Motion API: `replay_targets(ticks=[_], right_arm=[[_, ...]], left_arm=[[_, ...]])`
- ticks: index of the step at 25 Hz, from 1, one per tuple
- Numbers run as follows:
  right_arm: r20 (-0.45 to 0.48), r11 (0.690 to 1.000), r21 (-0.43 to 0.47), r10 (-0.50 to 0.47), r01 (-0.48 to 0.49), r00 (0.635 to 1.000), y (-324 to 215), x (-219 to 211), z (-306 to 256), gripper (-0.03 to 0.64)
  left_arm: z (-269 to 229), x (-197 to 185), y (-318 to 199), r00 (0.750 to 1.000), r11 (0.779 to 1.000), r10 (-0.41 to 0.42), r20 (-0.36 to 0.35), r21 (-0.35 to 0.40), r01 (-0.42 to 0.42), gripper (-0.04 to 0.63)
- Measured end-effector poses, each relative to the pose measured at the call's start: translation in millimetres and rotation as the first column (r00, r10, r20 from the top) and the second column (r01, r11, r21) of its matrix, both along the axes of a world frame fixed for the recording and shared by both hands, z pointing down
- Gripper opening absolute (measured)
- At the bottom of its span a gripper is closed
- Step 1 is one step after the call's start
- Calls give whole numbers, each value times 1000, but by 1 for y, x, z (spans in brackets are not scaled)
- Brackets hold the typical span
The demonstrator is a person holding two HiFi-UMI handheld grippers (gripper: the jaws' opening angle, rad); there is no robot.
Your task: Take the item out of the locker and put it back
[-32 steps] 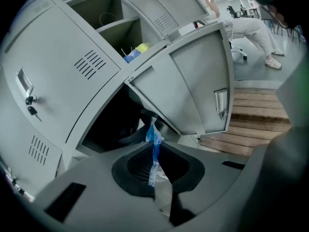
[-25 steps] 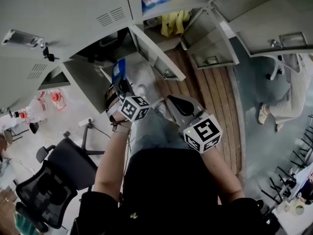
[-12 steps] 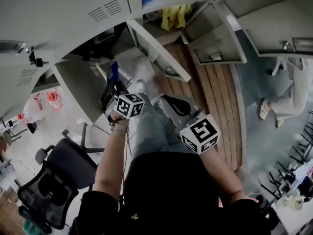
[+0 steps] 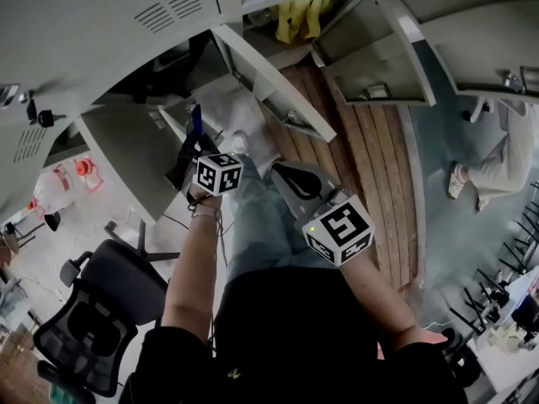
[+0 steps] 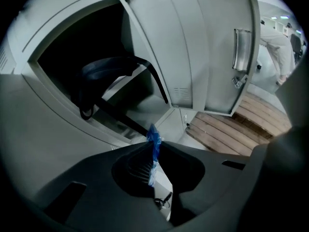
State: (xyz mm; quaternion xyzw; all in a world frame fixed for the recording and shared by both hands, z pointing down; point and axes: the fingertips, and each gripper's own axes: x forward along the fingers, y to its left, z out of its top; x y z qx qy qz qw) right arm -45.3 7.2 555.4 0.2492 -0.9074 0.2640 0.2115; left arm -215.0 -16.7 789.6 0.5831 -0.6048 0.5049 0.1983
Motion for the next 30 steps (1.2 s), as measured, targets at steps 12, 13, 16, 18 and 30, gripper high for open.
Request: replay_targets(ticks=[12,13,16,18,30], right_arm=[[-12,999,-29,14,-15,1000,-2,1,18,0],[-14,999,-31,17,-17,1000,-2,2,19,0],[-20,999,-36,26,-26,999,-4,4,23,0],[-25,999,-39,28,-29,999,-5,4,26,0],[-60,997,-61,50,-54,997,-8,5,48,0]], left_arm=[[7,16,-46,972,991,-64,-224,98,88,38],[6,13,-51,972,990,-68,-226,107,94,38],[3,4,-68,975,984,-73,-212,143,105,38],[2,-4,-80,982,981,-73,-176,165,103,38],[41,-21,-133,999,991,-31,19,132,29,40]])
